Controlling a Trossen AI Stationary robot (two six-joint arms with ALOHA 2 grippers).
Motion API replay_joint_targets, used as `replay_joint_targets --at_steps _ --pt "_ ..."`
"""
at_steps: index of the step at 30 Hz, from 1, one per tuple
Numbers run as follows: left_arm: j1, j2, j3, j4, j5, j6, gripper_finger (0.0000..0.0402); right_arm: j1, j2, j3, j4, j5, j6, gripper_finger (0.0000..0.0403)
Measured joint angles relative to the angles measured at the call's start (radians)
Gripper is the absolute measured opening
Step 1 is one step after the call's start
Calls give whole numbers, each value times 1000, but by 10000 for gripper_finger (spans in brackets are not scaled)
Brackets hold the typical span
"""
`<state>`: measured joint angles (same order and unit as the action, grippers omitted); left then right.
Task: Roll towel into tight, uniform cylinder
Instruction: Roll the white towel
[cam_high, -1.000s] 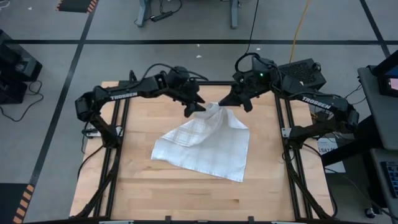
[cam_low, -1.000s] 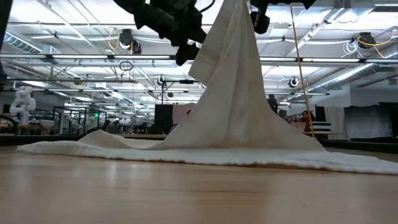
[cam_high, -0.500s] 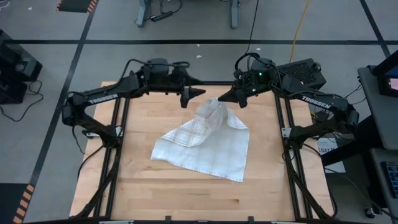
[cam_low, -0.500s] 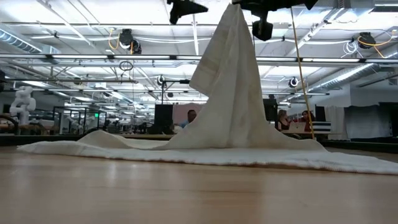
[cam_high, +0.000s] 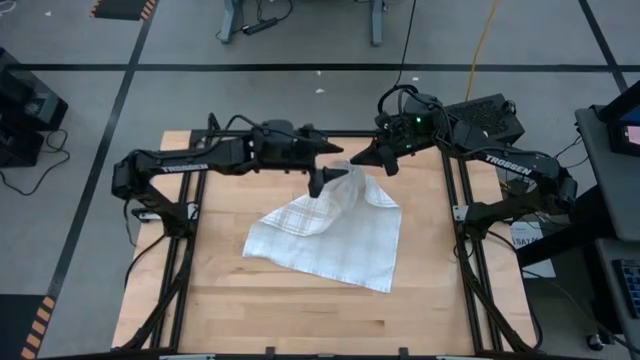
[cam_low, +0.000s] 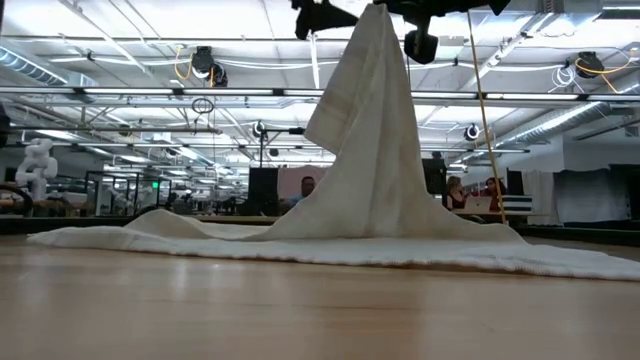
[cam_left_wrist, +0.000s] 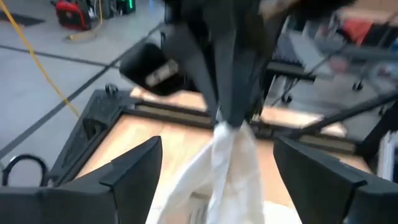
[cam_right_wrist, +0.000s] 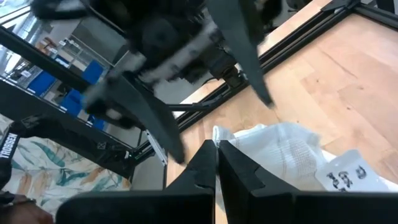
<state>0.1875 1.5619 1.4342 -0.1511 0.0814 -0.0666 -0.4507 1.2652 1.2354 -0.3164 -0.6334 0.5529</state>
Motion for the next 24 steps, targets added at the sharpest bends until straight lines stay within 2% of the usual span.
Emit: replay_joint_targets --at_steps 4,9,12,16,17,21,24 --pt "2 44 0 -19 16 31 278 0 0 0 2 0 1 0" --pt "0 81 0 28 12 84 219 0 0 0 3 0 2 0" --pt "3 84 0 19 11 103 158 0 0 0 2 0 8 0" --pt "7 81 0 23 11 86 38 0 1 0 1 0 7 0" --pt "9 81 0 22 11 65 21 0 1 0 0 1 6 0" --pt "15 81 0 19 11 33 14 -4 1 0 -4 30 -1 14" --pt "16 81 0 -1 12 47 9 -21 -29 0 -47 48 -87 51"
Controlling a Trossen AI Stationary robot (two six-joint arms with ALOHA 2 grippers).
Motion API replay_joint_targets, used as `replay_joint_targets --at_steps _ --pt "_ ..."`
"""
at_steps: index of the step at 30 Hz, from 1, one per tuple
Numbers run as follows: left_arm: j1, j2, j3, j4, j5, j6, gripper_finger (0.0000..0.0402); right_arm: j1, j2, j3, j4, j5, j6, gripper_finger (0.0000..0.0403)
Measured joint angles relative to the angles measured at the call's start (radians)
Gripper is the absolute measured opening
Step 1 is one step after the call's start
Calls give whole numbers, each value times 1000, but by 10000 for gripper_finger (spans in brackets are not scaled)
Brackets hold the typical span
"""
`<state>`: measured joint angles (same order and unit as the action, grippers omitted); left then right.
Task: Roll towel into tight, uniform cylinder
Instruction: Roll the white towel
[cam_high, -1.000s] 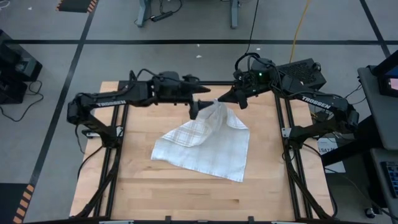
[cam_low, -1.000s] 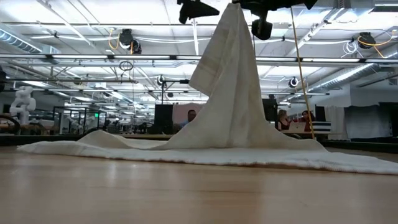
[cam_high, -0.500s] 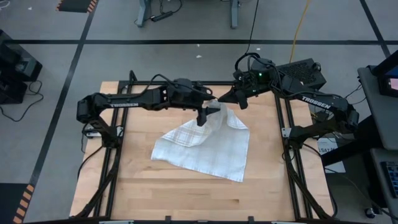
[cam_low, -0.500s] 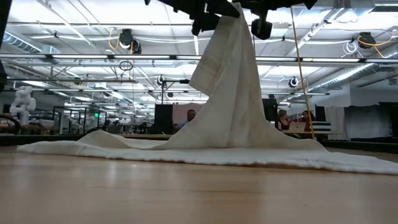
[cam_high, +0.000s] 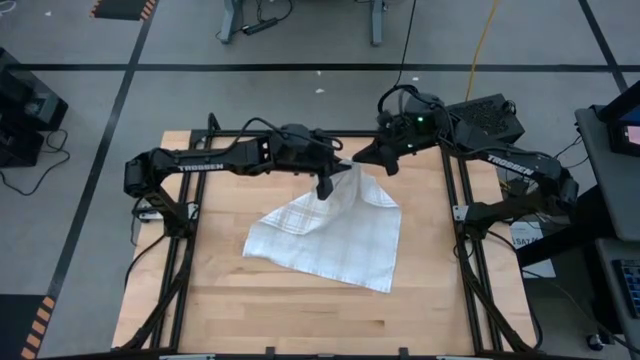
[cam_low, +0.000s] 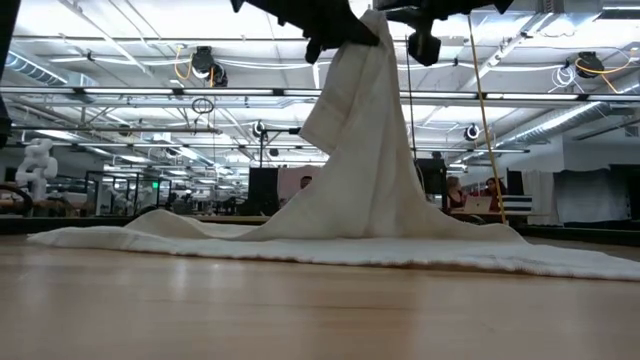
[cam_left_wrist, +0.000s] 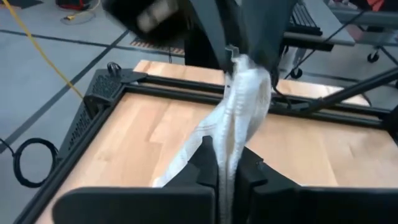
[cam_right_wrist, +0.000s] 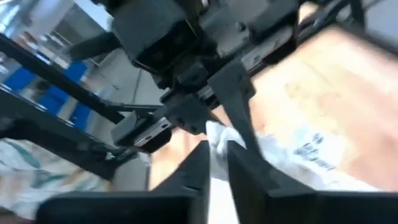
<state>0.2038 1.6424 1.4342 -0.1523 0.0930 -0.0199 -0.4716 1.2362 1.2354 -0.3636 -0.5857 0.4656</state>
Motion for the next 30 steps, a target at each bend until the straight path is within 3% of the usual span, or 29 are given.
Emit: replay_joint_targets --at_steps 7,13,22,30 --pt "4 0 0 -12 40 16 7 -34 -109 2 -168 71 -117 152" --pt "4 0 0 33 91 94 12 31 -107 2 -201 135 -176 168" --pt "11 -2 0 37 120 107 17 104 -40 1 -130 201 -191 158" --pt "11 -2 0 34 121 107 19 107 -29 1 -124 221 -197 63"
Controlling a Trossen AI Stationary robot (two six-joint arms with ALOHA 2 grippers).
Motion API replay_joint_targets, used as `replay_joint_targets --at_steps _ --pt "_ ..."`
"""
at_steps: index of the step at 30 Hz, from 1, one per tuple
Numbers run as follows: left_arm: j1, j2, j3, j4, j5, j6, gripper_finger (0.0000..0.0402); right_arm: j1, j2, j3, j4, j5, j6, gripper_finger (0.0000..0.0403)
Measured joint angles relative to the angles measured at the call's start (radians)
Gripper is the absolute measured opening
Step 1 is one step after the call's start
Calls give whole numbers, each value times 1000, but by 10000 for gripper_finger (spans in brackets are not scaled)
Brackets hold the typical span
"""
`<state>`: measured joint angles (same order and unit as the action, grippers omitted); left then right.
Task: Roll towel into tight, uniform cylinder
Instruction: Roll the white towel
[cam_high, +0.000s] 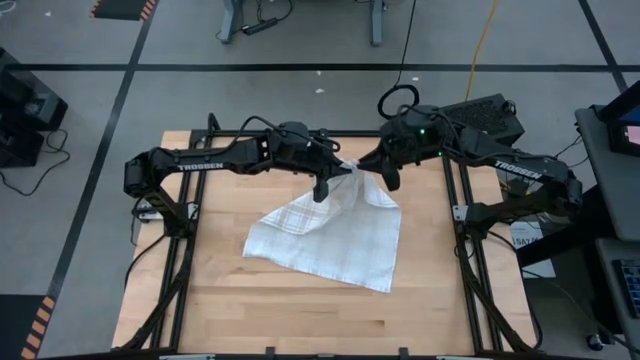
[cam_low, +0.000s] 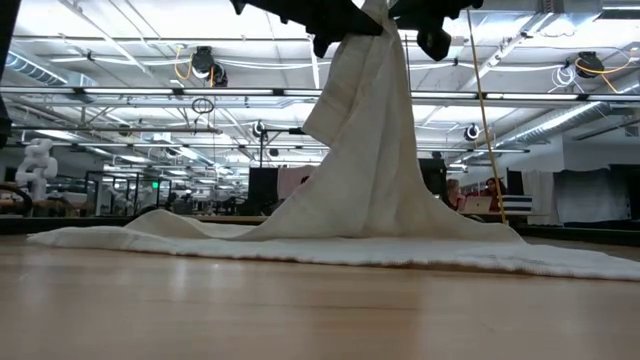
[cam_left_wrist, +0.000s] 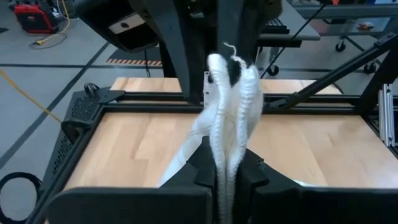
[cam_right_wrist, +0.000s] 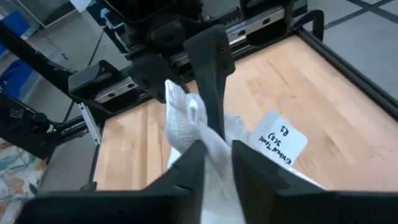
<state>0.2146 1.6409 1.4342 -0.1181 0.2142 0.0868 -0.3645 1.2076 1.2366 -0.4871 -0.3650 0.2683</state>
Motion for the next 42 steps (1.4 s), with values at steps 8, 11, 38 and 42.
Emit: replay_joint_targets --at_steps 8,11,38,42 --pt "0 0 0 -2 23 -3 20 0 0 0 24 -3 8 9" --pt "0 0 0 -1 23 -36 20 0 0 0 44 -5 16 3" --pt "2 0 0 1 -38 -52 104 6 15 -1 117 -27 64 0" --pt "5 0 0 4 -38 -55 86 6 14 -1 118 -28 61 0"
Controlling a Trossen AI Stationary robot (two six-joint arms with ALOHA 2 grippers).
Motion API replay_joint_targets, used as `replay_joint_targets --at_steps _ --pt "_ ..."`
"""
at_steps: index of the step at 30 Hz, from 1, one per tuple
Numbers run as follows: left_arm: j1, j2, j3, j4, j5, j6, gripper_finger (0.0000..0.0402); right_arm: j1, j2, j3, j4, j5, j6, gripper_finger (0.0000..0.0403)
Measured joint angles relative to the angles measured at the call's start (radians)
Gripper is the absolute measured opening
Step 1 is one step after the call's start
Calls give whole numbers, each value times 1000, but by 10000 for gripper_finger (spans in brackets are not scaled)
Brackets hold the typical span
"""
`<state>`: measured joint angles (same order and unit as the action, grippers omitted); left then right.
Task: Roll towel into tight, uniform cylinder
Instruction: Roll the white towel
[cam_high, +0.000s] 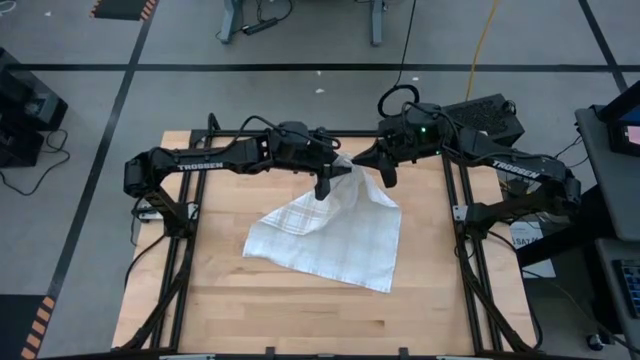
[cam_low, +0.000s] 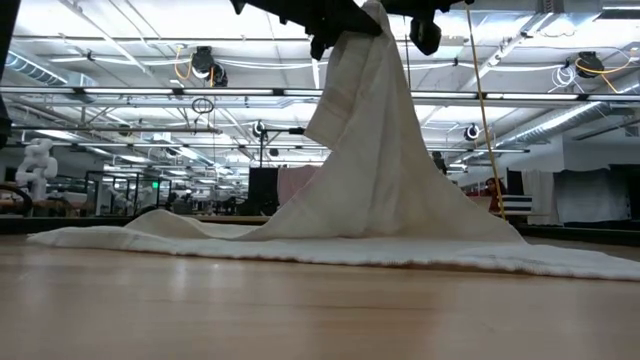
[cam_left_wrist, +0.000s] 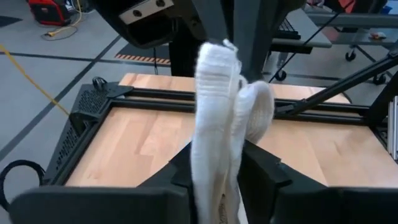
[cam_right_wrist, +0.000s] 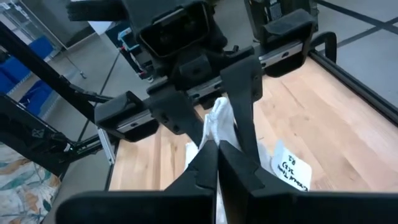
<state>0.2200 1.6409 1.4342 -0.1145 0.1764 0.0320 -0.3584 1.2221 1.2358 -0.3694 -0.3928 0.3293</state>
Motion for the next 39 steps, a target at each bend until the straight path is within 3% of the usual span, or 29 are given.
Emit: replay_joint_targets --at_steps 10,18,22,32,35,39 --pt "18 0 0 0 1 -30 79 0 6 0 -28 -2 -7 0" --pt "23 0 0 0 64 -65 11 0 7 0 -29 9 -6 4" --pt "32 0 0 0 81 -102 11 0 -16 0 -23 10 -8 43" --pt "36 0 0 -69 165 -107 5 29 6 52 -50 48 -101 204" --pt "36 0 0 -95 165 -125 4 50 20 85 -52 52 -140 209" --pt "42 0 0 -95 165 -180 8 77 25 101 -70 53 -181 171"
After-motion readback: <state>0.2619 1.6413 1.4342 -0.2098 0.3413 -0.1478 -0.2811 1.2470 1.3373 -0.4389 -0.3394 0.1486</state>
